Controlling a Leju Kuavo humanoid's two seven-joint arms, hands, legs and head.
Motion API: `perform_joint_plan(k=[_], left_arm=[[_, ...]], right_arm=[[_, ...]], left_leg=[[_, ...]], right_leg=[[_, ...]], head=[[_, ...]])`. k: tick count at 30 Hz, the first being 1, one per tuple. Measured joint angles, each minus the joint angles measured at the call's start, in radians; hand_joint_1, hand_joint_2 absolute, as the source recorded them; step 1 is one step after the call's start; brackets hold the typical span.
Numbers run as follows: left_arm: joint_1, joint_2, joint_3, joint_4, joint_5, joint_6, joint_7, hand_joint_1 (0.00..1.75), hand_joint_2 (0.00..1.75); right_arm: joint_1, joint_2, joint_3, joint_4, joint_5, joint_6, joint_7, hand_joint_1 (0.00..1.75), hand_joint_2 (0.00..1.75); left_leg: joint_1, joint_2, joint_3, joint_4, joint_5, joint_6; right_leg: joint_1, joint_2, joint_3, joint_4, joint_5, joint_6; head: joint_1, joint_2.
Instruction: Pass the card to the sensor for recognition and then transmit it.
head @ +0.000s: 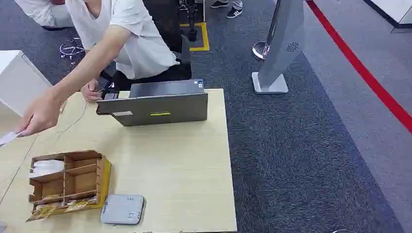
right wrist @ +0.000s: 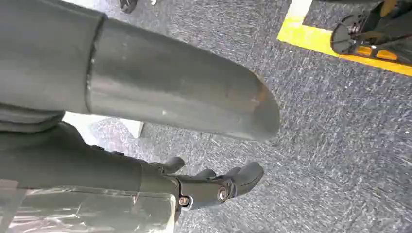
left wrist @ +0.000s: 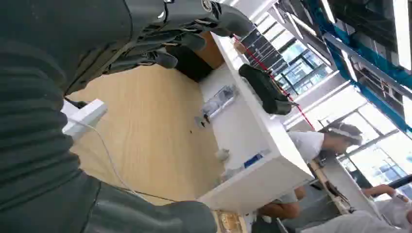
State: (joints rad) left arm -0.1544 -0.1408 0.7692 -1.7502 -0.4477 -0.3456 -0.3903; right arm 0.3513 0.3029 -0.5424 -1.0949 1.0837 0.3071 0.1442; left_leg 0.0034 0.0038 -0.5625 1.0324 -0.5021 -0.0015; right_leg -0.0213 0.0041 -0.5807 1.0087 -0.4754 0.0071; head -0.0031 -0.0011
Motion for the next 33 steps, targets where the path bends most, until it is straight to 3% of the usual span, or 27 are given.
perform_joint_plan(k=[10, 11, 16, 17, 18, 33], left_arm=[[-0.051, 0.041, -0.213, -0.016, -0.265, -0.028, 0.133, 0.00, 1.75], [-0.057, 0.045, -0.235, -0.017, -0.297, -0.031, 0.150, 0.00, 1.75], [-0.078, 0.065, -0.348, -0.025, -0.440, -0.043, 0.223, 0.00, 1.75], [-0.081, 0.068, -0.368, -0.027, -0.467, -0.047, 0.236, 1.31, 1.75], [-0.084, 0.071, -0.391, -0.031, -0.497, -0.051, 0.252, 1.75, 1.75], [-0.131, 0.108, -0.695, -0.080, -0.941, -0.089, 0.451, 1.75, 1.75]], right_arm=[[-0.020, 0.000, -0.029, 0.007, 0.023, 0.014, -0.002, 0.00, 0.00], [-0.022, 0.000, -0.033, 0.009, 0.026, 0.015, -0.002, 0.00, 1.75], [-0.031, 0.000, -0.043, 0.015, 0.036, 0.018, -0.002, 0.00, 1.75], [-0.033, 0.000, -0.045, 0.016, 0.039, 0.019, -0.003, 0.00, 1.75], [-0.035, 0.000, -0.049, 0.017, 0.044, 0.023, -0.003, 0.00, 1.75], [-0.053, 0.001, -0.094, 0.020, 0.087, 0.053, -0.016, 0.00, 1.75]], left_leg=[[0.000, 0.000, 0.000, 0.000, 0.000, 0.000], [0.000, -0.001, 0.000, 0.000, 0.001, 0.000], [0.000, -0.001, 0.000, 0.000, 0.001, 0.000], [0.000, -0.001, 0.000, 0.000, 0.001, 0.000], [0.000, 0.000, 0.000, 0.000, 0.001, 0.000], [0.000, -0.001, -0.001, 0.000, 0.001, 0.000]], right_leg=[[0.000, -0.001, 0.000, 0.000, 0.000, 0.000], [0.000, -0.001, 0.001, 0.000, 0.000, 0.000], [0.000, -0.001, 0.000, 0.000, 0.000, 0.000], [0.000, -0.001, 0.000, 0.000, 0.000, 0.000], [0.000, -0.001, 0.000, 0.000, 0.000, 0.000], [0.000, -0.001, 0.001, 0.000, 0.001, 0.001]], head=[[0.000, 0.000], [0.000, 0.000], [0.000, 0.000], [0.000, 0.000], [0.000, 0.000], [0.000, 0.000]])
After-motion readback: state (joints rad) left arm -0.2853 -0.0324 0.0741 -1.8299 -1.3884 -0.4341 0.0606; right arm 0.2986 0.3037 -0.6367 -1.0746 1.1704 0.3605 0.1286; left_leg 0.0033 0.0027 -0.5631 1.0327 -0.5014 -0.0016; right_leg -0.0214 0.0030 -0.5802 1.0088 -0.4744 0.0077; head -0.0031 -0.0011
